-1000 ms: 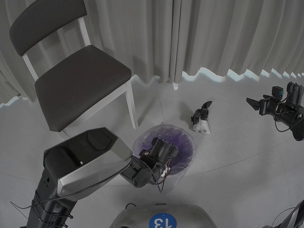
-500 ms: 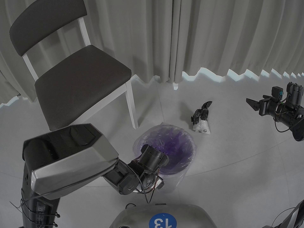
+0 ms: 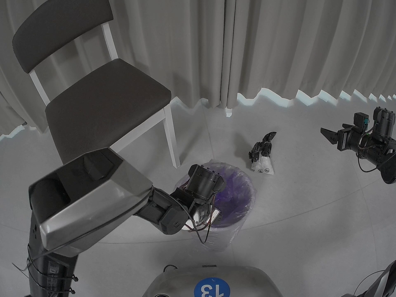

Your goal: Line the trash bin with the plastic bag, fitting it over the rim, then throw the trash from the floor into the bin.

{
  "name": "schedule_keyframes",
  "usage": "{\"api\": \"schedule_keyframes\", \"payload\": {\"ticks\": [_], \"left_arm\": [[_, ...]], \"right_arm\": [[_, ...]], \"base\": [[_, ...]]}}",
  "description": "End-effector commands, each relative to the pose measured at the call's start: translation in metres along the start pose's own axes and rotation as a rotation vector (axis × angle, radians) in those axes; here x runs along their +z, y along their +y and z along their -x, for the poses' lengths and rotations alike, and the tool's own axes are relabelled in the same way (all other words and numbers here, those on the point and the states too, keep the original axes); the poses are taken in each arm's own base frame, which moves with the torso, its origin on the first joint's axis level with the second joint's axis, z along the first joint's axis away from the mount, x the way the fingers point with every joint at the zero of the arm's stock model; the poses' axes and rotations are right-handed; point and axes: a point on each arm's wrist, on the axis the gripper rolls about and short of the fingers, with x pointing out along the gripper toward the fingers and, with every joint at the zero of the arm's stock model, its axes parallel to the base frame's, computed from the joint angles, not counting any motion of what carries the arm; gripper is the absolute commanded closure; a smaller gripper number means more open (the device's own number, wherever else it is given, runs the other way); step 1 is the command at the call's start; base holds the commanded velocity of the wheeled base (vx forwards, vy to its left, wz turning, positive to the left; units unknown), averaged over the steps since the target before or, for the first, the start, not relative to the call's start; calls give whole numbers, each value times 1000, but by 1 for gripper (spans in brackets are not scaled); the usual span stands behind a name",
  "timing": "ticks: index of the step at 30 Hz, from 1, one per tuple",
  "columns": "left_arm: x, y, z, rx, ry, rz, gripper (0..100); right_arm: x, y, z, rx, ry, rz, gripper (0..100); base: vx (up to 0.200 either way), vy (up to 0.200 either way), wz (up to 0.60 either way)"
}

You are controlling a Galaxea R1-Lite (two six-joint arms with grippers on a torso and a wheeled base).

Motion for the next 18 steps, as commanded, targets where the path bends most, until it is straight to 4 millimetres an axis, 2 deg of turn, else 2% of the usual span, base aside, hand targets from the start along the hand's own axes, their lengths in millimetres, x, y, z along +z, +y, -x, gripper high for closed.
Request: {"api": "schedule_keyframes", "payload": {"ticks": [1, 7, 18], "left_arm": [[-8, -1, -31, 32, 57, -11, 0], [-10, 4, -38, 43, 102, -17, 0], [-18, 6, -29, 87, 145, -107, 0]], "right_arm": [[0, -1, -1, -1, 1, 0, 0], [-1, -1, -1, -2, 2, 6, 0], [-2, -1, -1, -2, 7, 15, 0]], "base": [[0, 0, 0], [0, 0, 0], [0, 0, 0]]}}
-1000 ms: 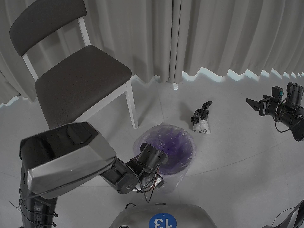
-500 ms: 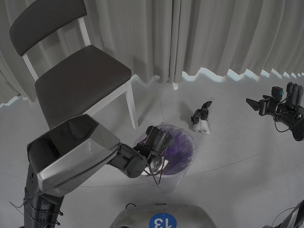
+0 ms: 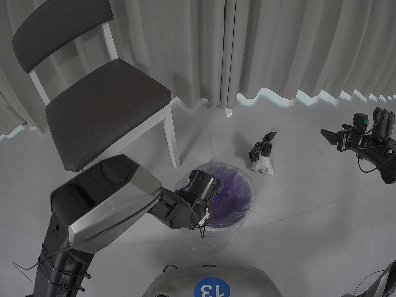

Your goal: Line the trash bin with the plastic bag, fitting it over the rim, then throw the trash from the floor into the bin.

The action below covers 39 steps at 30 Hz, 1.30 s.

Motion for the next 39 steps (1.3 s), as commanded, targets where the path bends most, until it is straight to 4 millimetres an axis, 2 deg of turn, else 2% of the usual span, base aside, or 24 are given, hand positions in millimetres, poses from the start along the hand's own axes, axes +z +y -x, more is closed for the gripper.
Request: {"api": "schedule_keyframes", "payload": {"ticks": [1, 15, 27, 39], "left_arm": [[-3, 1, 5, -2, 8, -10, 0], [-18, 9, 26, -7, 38, -46, 0], [-15, 13, 37, -3, 13, -29, 0], [-23, 11, 48, -13, 23, -42, 0]], "right_arm": [[-1, 0, -1, 0, 3, 0, 0], [-2, 0, -1, 1, 7, 8, 0], [-3, 0, -1, 1, 10, 7, 0], [-3, 0, -1, 1, 8, 7, 0]], "base": [[0, 0, 0], [0, 0, 0], [0, 0, 0], [0, 0, 0]]}}
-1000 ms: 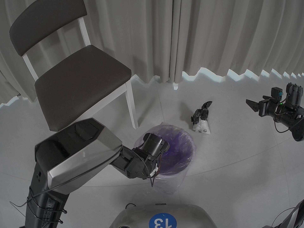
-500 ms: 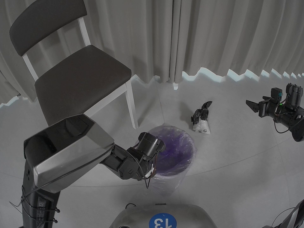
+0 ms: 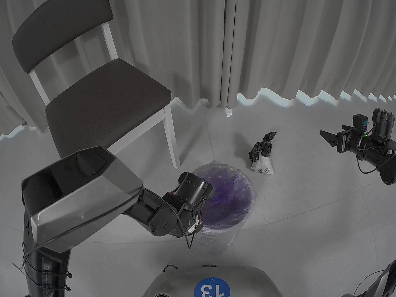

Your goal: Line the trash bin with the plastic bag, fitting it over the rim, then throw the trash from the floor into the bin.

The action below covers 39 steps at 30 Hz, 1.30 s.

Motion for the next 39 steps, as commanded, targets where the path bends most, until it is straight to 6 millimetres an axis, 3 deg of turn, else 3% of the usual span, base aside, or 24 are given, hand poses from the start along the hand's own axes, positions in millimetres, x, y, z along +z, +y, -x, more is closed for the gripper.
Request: {"api": "schedule_keyframes", "payload": {"ticks": [1, 24, 32, 39], "left_arm": [[-3, 0, 3, -5, 7, -3, 0], [-16, -14, -30, -15, 39, 12, 0], [-6, -1, -24, 3, 1, 46, 0], [9, 10, -5, 14, -63, 71, 0]], "right_arm": [[-1, 0, 0, 1, 3, 0, 0], [-2, -4, -2, -8, 6, -1, 0], [-3, -4, -3, -7, 9, 1, 0], [-4, -3, -3, -7, 12, 0, 0]], "base": [[0, 0, 0], [0, 0, 0], [0, 0, 0], [0, 0, 0]]}}
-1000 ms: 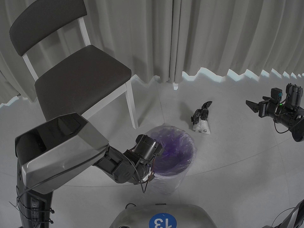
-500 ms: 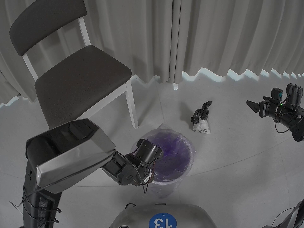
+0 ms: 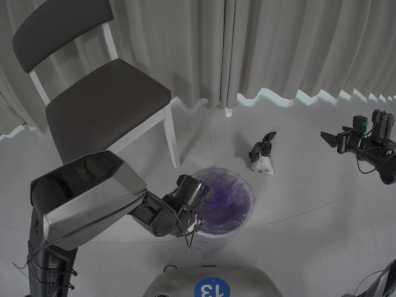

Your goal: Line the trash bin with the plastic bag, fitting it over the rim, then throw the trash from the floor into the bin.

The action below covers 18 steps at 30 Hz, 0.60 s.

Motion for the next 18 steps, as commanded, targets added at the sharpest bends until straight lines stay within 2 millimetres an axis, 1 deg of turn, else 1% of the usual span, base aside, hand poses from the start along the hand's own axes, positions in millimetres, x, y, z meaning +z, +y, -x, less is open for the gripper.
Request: {"api": "schedule_keyframes", "payload": {"ticks": [1, 4, 9, 11, 14, 18], "left_arm": [[13, 7, 14, 6, -51, 17, 0], [19, 6, 14, 8, -71, 18, 0], [22, -4, -6, 7, -62, 2, 0], [24, -11, -14, 1, -58, -9, 0], [25, -17, -21, -1, -42, -38, 0], [25, -19, -26, 1, -11, -76, 0]], "right_arm": [[0, 0, 0, 0, 0, 1, 0], [0, 0, 0, 0, 1, 2, 0], [-1, 0, -1, 1, 4, 4, 0], [-1, 0, -1, 0, 3, 4, 0], [-2, -1, -2, -1, 6, 3, 0], [-2, -1, -2, -2, 6, 5, 0]], "base": [[0, 0, 0], [0, 0, 0], [0, 0, 0], [0, 0, 0], [0, 0, 0], [0, 0, 0]]}}
